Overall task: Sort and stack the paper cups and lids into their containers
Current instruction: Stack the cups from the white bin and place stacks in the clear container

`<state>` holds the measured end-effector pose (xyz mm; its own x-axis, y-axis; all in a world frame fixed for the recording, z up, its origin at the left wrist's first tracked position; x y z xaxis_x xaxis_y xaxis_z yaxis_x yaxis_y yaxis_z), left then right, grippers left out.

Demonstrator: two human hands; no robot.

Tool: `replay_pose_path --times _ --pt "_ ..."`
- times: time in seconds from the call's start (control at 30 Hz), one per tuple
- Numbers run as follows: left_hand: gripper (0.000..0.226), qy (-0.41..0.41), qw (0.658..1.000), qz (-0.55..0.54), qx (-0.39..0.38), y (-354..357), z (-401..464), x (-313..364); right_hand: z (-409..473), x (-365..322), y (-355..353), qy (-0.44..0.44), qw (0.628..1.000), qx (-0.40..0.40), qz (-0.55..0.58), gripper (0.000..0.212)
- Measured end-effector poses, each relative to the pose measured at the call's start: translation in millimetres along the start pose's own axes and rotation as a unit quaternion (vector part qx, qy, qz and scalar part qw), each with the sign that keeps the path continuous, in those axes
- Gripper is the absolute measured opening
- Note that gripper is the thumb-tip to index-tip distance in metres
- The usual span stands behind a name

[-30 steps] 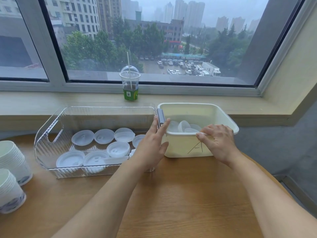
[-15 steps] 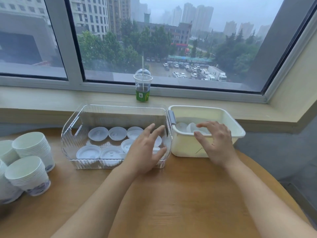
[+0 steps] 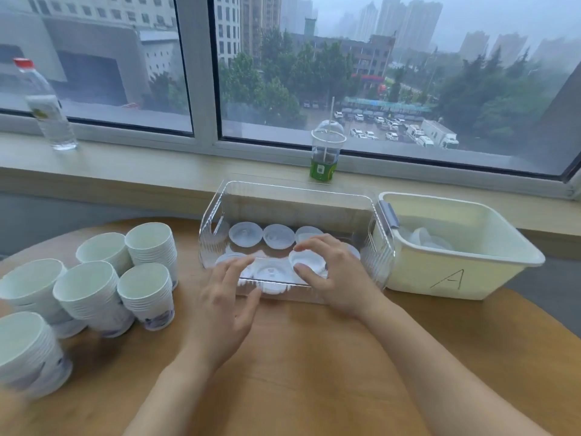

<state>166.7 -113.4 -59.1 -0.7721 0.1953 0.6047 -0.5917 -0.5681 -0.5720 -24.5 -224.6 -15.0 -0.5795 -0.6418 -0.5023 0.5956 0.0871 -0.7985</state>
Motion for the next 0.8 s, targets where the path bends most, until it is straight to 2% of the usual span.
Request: replay_pose_path --times 0.17,0.43,0.6,0.73,0.8 --pt "0.049 -0.026 0.997 0.011 0.065 -2 -14 -33 35 -9 40 0.023 0.997 -0.063 -0.050 0.032" --pt "0.049 -0.040 0.993 0.011 0.109 -9 -11 -38 86 -18 90 0.069 0.968 -0.196 -0.139 0.054" --pt "0.050 -0.053 0.993 -0.025 0.098 -3 -13 -51 98 -26 114 0.097 0.944 -0.285 -0.136 0.062" --pt "0.049 -0.106 0.989 -0.064 0.076 5 -12 -64 99 -28 119 0.088 0.942 -0.292 -0.142 0.063" --pt "0.050 -0.106 0.989 -0.076 0.066 7 -10 -66 98 -26 120 0.086 0.941 -0.294 -0.142 0.062"
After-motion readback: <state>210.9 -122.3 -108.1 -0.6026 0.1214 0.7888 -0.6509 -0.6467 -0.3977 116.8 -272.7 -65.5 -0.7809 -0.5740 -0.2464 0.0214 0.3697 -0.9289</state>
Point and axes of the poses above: each hand's wrist, its own z-axis towards the middle knuckle, its own y-axis out of the palm, x = y × z, the point moved 6 cm from there along z, towards the middle knuckle, and after that the axes turned 4 degrees about -z, right-handed, at the moved point
